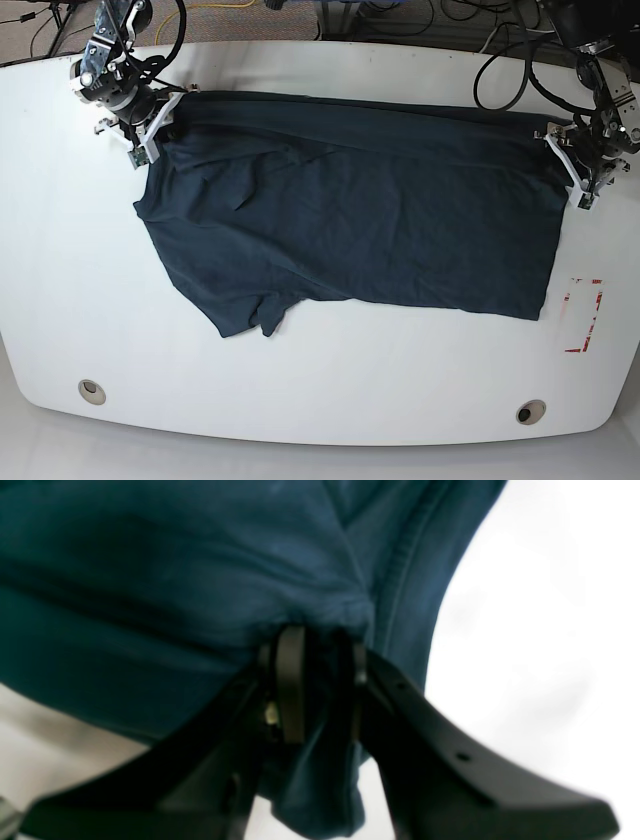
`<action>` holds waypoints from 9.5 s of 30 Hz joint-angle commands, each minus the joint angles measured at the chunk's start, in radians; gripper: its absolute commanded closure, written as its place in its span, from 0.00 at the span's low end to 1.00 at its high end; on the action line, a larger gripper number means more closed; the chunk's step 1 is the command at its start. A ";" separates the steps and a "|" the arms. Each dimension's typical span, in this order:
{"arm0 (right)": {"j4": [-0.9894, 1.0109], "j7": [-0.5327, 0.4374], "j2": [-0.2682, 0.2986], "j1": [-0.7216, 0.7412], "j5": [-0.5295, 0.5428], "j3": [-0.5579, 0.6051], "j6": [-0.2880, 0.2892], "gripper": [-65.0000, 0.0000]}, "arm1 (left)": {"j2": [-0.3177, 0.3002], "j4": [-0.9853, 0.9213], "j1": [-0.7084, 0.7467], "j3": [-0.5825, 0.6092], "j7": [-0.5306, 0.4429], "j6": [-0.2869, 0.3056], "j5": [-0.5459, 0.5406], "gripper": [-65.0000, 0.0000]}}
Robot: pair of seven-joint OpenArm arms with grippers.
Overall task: Layout the t-shirt on the table in an organized manner, then fold the t-shirt properly
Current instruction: 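Release the shirt edge and move the right gripper onto the shirt body, then grasp the fabric near the sleeve with the right gripper and tug it, then move the right gripper back to the shirt edge beside the collar, then grasp the sleeve fabric with the right gripper and drag it outward, then pull the right gripper along the shirt side toward the hem, smoothing it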
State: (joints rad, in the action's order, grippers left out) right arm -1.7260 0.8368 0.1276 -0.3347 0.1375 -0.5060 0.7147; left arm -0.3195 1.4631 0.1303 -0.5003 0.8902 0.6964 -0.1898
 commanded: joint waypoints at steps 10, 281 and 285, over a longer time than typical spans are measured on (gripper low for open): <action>-0.055 0.095 0.063 -0.019 -0.190 0.036 -0.017 0.81 | -0.045 0.014 0.105 -0.047 0.025 0.002 0.014 0.44; 0.311 0.014 -0.010 0.744 -0.187 0.112 -0.017 0.47 | 0.032 0.387 -0.203 -0.096 0.152 0.002 0.017 0.43; 0.458 -0.073 0.024 0.785 -0.189 0.112 -0.017 0.47 | 0.032 0.342 -0.272 -0.094 0.152 0.002 0.017 0.43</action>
State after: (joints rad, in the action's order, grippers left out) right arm -1.3479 0.8223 0.1276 0.4026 -0.0631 -0.3958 0.6926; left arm -0.2699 1.8107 -0.1001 -0.5911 1.0569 0.7002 -0.1688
